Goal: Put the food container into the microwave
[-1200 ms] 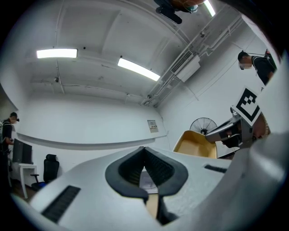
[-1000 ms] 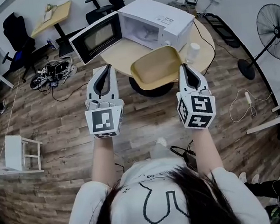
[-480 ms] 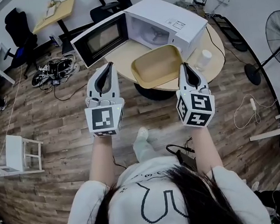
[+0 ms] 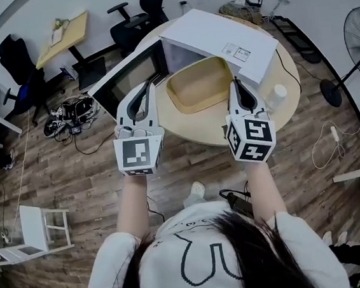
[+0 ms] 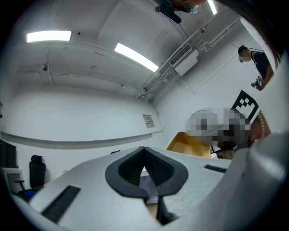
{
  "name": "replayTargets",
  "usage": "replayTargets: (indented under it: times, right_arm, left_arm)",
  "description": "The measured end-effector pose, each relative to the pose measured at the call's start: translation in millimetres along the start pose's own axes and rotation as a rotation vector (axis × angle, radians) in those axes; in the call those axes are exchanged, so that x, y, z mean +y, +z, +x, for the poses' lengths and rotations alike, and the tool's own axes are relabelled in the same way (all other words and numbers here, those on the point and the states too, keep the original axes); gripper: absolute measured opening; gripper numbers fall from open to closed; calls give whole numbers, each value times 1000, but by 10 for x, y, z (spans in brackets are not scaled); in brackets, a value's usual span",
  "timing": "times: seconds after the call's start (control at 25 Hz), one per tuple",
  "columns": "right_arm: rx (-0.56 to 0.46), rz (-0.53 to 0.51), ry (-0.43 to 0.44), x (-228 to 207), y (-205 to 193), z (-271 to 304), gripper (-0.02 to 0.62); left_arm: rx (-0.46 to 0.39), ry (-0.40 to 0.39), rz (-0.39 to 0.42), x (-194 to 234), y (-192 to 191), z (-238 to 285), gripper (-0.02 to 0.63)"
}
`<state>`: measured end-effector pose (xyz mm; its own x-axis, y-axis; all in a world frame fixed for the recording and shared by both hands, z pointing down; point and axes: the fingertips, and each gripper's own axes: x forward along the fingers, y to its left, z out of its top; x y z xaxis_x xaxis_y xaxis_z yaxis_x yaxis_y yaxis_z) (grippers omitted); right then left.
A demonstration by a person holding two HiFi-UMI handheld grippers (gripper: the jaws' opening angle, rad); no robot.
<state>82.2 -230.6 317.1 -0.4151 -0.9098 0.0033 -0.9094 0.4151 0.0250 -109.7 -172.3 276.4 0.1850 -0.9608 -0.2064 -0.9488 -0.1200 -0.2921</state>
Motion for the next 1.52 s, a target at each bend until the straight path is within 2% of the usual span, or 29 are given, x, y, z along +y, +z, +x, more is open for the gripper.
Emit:
replayTargets:
  times: [0.16,0.36,0.92,1.12,1.52]
  right_arm:
    - [16,-10,-22,50,35,444,35]
    - [42,-17,-37,-17,-52,825,35]
    - [197,23,-82,132,-716,1229,35]
    - [254,82,-157,132,-988,1333,35]
    - [325,172,-344,62,-1388,1472,35]
  left_arm:
    - [-1,-24,-35,295,-176,431,8]
    - [15,-36,-62,402,-426,822,8]
    - [86,-136,-116,490,-1011,1231,8]
    - [90,-218,-121,527,-1154,1442,8]
    - [46,-389,-125,571,-1244,1785,8]
